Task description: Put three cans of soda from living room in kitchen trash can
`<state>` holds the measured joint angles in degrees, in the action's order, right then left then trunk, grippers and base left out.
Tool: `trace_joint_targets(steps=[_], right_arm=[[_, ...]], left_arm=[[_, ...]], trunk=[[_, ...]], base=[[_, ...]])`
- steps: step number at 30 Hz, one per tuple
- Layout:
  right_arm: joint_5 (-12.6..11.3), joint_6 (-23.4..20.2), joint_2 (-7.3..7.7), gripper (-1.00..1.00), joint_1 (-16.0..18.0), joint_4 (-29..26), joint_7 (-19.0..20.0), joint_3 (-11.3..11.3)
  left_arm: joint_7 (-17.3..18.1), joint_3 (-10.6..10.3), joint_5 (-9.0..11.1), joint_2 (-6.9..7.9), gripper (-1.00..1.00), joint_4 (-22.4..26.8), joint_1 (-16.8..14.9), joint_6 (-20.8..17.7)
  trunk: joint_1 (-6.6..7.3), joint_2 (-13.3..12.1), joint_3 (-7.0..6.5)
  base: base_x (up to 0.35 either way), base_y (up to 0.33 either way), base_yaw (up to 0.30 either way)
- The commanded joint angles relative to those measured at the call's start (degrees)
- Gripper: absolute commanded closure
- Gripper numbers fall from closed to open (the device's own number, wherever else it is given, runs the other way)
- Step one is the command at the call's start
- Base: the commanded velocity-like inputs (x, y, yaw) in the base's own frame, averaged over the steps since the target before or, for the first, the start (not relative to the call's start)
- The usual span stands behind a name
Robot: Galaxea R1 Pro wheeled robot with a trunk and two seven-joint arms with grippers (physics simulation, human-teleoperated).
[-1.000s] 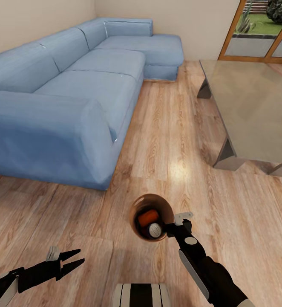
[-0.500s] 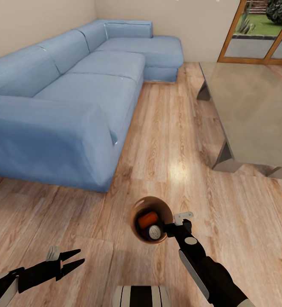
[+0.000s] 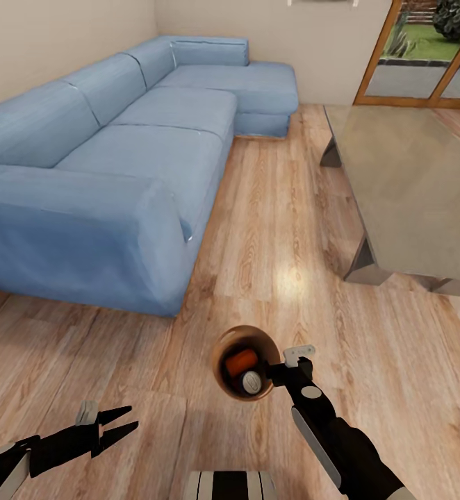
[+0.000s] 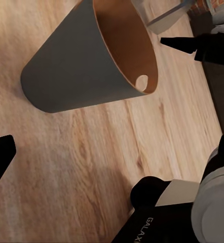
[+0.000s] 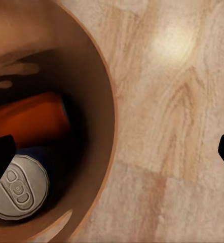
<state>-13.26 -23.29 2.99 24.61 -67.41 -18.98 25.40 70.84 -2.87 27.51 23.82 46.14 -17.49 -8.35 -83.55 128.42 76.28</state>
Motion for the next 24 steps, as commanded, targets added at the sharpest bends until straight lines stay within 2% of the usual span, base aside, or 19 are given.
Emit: trace_joint_targets(steps=[1, 24], right_arm=[[-0.01, 0.00, 0.00, -1.00, 0.00, 0.00, 0.00, 0.00], [-0.01, 0.00, 0.00, -1.00, 0.00, 0.00, 0.00, 0.09]], left_arm=[[0.00, -0.01, 0.00, 0.00, -1.00, 0.00, 0.00, 0.00], [0.00, 0.04, -0.03, 0.00, -1.00, -0.05, 0.00, 0.00]], trunk=[[0.23, -0.42, -0.19], [5.28, -9.64, -4.31]], base=[[0.000, 0.000, 0.000], [0.000, 0.000, 0.000]])
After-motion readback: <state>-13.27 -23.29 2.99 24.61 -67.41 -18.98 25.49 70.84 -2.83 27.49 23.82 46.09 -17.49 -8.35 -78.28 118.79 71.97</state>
